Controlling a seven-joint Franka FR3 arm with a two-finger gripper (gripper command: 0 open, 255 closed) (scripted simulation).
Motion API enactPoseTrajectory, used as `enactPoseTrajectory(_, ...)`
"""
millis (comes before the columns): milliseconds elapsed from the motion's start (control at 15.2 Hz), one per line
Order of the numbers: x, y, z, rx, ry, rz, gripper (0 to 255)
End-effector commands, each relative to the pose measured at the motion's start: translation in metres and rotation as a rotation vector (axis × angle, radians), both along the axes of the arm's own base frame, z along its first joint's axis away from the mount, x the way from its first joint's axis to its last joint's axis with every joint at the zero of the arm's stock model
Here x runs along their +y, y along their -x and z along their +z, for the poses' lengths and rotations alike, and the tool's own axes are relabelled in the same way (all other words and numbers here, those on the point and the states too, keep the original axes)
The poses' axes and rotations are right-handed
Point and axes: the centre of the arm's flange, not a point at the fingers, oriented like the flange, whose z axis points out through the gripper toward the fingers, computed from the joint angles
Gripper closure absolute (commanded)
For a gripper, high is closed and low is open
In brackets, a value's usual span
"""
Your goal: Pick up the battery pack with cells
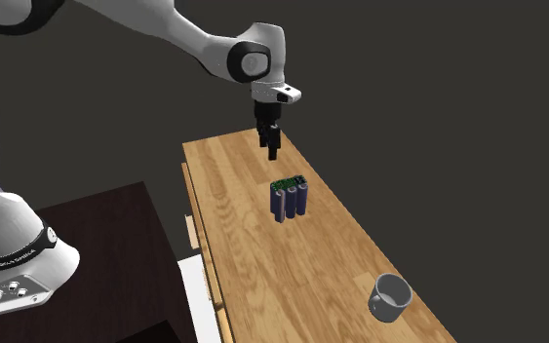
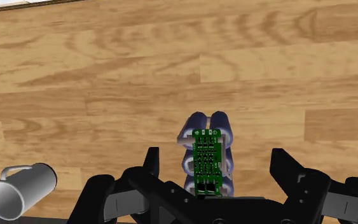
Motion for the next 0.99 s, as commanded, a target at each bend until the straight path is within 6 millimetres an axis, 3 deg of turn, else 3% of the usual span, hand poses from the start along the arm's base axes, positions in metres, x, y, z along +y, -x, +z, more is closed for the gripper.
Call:
enactPoseTrajectory(0, 0.005, -0.02, -0.017, 0.001, 0.012, -0.002, 0)
enactPoseTrajectory(462, 0.01, -0.087, -0.082, 0.006, 0.051, -0.008, 0)
enactPoseTrajectory(924, 0.01, -0.091, -0.117, 0.006, 0.053, -0.008, 0)
